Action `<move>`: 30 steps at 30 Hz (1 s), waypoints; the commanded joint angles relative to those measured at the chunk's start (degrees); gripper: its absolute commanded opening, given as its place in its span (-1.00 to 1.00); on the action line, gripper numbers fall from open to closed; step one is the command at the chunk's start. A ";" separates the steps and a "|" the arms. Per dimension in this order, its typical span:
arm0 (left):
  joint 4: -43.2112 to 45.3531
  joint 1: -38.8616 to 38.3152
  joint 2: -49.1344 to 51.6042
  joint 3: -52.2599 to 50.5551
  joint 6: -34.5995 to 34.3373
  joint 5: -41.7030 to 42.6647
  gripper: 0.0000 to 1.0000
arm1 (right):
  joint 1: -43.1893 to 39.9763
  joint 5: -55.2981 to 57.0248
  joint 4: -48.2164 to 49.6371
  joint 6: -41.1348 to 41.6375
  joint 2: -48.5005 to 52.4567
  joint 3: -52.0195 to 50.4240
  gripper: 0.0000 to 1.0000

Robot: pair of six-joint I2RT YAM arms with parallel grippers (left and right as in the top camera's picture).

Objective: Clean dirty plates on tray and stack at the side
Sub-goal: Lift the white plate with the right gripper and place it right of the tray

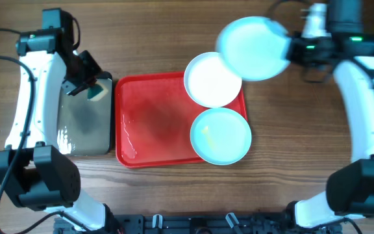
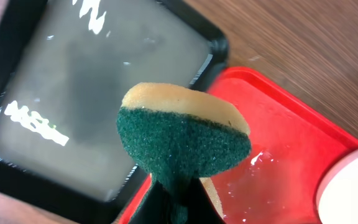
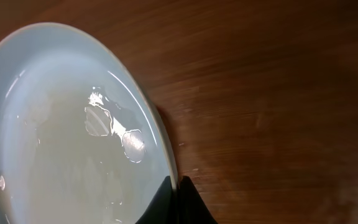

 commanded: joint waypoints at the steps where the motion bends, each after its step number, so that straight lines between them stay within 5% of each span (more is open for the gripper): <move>1: 1.27 -3.21 0.22 -0.33 0.90 -0.59 -0.92 | -9.57 2.32 -0.26 0.94 0.66 -3.23 -0.91; 14: 3.69 -7.56 0.22 -0.33 0.87 -0.59 -0.92 | -15.52 12.24 25.44 6.58 0.66 -37.46 -0.89; 17: 3.69 -7.56 0.22 -0.33 0.87 -0.59 -0.92 | -15.52 7.15 21.81 5.18 0.59 -35.87 -0.21; 23: 3.72 -7.56 0.22 -0.33 0.87 -0.59 -0.92 | -11.30 -8.79 4.20 -4.17 -4.15 -24.57 -0.11; 30: 3.63 -7.56 0.22 -0.33 0.87 -0.59 -0.92 | 7.65 -6.62 3.69 -4.31 -3.41 -28.76 -0.12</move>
